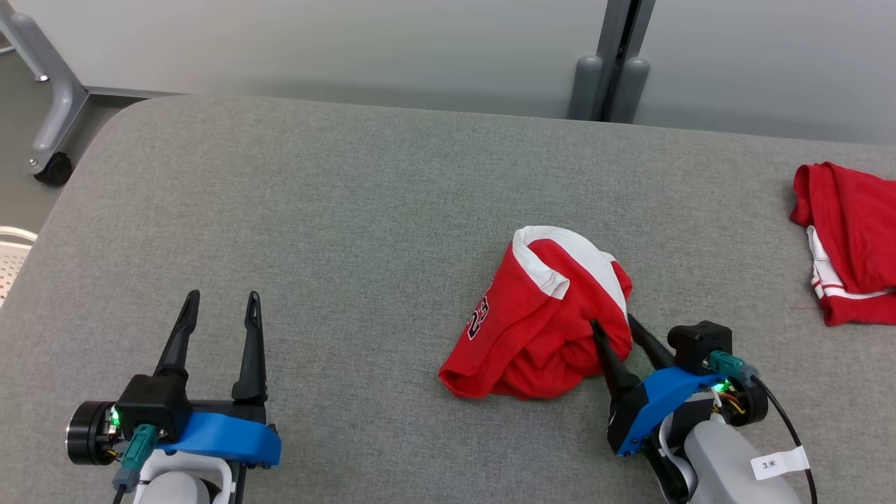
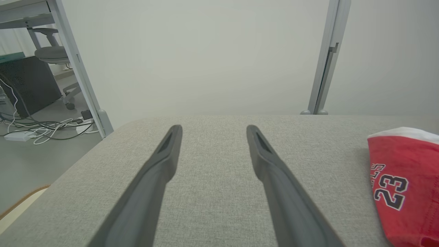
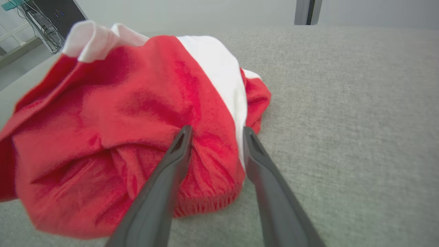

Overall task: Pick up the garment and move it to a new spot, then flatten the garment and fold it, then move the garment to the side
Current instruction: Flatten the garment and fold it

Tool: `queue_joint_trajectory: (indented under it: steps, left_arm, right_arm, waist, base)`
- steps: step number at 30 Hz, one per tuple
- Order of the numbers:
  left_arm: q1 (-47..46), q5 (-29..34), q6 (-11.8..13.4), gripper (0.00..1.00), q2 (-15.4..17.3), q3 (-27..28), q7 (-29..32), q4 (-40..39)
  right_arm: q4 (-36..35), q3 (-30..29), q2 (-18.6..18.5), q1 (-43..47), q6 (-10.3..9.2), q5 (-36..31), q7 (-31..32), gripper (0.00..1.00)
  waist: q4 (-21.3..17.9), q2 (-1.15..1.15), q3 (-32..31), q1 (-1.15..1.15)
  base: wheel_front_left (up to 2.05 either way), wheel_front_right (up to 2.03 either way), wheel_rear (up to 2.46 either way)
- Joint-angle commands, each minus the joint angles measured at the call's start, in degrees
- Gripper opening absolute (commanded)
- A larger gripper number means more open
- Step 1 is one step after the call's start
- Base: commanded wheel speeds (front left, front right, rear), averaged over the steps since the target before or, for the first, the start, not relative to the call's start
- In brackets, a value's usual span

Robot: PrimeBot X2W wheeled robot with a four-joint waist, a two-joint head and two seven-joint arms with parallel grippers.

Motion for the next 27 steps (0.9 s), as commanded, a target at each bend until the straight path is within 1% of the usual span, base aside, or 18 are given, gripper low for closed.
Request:
queue_joint_trajectory:
  steps: [1,4,9,17,19,22,27]
  left_arm:
    - [-0.65,0.23,-0.29,1.0,-0.12,0.27,-0.26,0.15]
    - [-0.5,0.25,-0.23,1.0,-0.22,0.51,-0.26,0.42]
    - [-0.3,0.42,-0.41,1.0,-0.44,0.69,-0.26,0.74]
    - [0.56,0.8,-0.6,1.0,-0.84,1.02,-0.26,0.33]
    - [0.81,0.9,-0.57,1.0,-0.89,1.19,-0.26,0.09]
    - [1.22,1.02,-0.63,1.0,-1.08,1.32,-0.26,-0.23]
    - [2.09,1.01,-0.48,1.0,-1.66,1.21,-0.26,-0.38]
  right_arm:
    - [-0.19,0.24,0.15,0.36,0.01,0.41,-0.18,0.0]
    - [-1.04,-0.07,-0.18,0.64,0.01,1.06,-0.18,0.0]
    - [-3.38,-1.61,-2.72,-1.24,0.01,0.01,-0.19,0.0]
    - [-9.29,-3.99,-8.42,-5.82,0.01,-4.79,-0.19,0.0]
    - [-11.05,-4.23,-9.24,-6.46,0.01,-6.13,-0.18,0.0]
    - [-14.27,-3.22,-10.14,-6.45,0.01,-7.66,-0.19,0.0]
    - [-19.66,0.96,-10.38,-0.71,0.01,-8.79,-0.18,0.0]
  waist:
    - [-0.07,0.0,-0.08,0.0]
    - [-0.52,0.0,-0.5,0.0]
    - [-1.12,0.0,-1.44,0.0]
    - [-2.0,0.0,-3.41,0.0]
    - [-2.38,0.0,-3.92,0.0]
    - [-2.93,0.0,-4.57,0.0]
    - [-3.98,0.0,-5.34,0.0]
  base:
    - [0.0,0.0,0.0]
    - [0.0,0.0,0.0]
    - [0.0,0.0,0.0]
    - [0.0,0.0,0.0]
    - [0.0,0.0,0.0]
    - [0.0,0.0,0.0]
    - [0.0,0.0,0.0]
